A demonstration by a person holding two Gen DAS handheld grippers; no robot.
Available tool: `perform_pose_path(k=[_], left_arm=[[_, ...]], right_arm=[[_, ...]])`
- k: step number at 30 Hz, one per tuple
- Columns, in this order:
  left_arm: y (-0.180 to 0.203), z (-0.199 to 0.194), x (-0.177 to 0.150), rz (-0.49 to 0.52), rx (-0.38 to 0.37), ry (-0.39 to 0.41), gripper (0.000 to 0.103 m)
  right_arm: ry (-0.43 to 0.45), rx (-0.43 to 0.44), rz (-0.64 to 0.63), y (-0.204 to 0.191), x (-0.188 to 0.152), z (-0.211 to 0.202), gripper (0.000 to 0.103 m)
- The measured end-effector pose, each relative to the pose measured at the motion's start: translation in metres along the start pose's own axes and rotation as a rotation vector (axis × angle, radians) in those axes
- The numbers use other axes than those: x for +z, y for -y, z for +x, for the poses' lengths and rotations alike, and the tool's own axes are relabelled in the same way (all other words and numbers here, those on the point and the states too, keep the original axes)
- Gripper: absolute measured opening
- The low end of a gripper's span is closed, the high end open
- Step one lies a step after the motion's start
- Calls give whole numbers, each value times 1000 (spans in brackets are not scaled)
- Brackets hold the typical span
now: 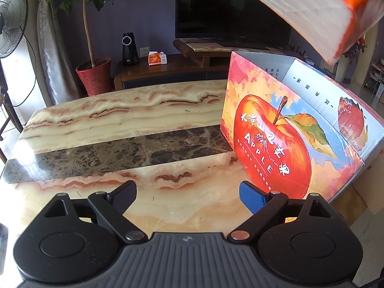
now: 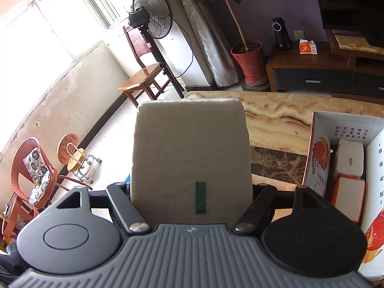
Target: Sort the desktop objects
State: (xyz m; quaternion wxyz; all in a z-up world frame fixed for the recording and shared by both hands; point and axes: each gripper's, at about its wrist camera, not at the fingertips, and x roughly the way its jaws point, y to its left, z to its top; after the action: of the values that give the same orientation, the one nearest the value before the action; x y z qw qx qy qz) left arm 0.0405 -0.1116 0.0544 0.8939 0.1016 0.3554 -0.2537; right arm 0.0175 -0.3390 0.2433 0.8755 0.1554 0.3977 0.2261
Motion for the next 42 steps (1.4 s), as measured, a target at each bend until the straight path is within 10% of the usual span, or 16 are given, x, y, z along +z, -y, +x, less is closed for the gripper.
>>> perform_pose_path(k=[24, 42], left_arm=[[-6, -12, -2, -41, -26, 33, 93], [-16, -61, -38, -76, 90, 51, 93]], right_arm=[[12, 11, -10, -8, 3, 0, 75], [65, 26, -101, -40, 9, -15, 75]])
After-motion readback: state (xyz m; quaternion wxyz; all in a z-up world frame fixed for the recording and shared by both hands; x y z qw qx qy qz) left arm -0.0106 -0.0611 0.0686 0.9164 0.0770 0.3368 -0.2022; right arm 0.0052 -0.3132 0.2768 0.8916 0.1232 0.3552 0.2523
